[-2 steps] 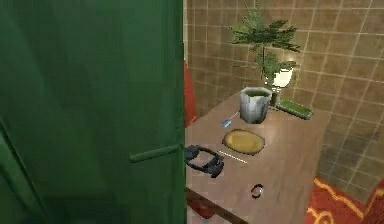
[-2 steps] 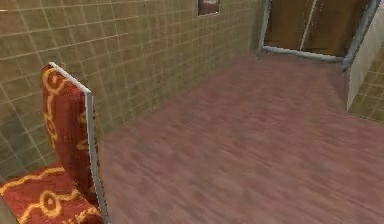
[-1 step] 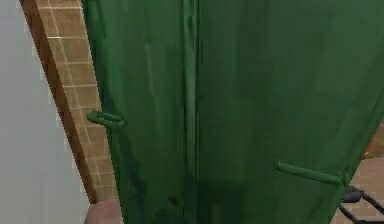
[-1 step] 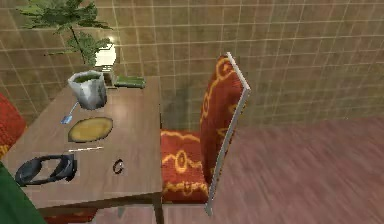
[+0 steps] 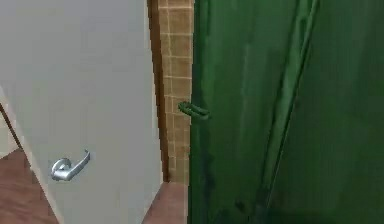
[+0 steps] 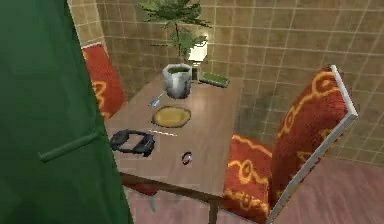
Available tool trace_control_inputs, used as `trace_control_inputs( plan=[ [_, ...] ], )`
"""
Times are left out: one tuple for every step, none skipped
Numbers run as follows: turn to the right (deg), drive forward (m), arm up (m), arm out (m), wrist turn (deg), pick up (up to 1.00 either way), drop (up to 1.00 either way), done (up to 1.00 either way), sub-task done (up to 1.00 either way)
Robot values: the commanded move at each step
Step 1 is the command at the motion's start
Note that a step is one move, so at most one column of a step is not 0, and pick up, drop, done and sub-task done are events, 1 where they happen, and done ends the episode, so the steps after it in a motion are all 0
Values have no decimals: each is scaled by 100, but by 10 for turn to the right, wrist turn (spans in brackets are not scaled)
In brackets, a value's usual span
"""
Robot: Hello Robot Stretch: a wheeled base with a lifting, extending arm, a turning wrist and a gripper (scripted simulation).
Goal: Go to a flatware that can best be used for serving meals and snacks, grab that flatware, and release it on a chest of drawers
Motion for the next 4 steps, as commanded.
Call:
trace_control_inputs(
  plan=[
    [450, 0, 0, 0, 0, 0, 0, 0, 0],
    [450, 0, 0, 0, 0, 0, 0, 0, 0],
    [450, 0, 0, 0, 0, 0, 0, 0, 0],
    [180, 0, 0, 0, 0, 0, 0, 0, 0]
  ],
)
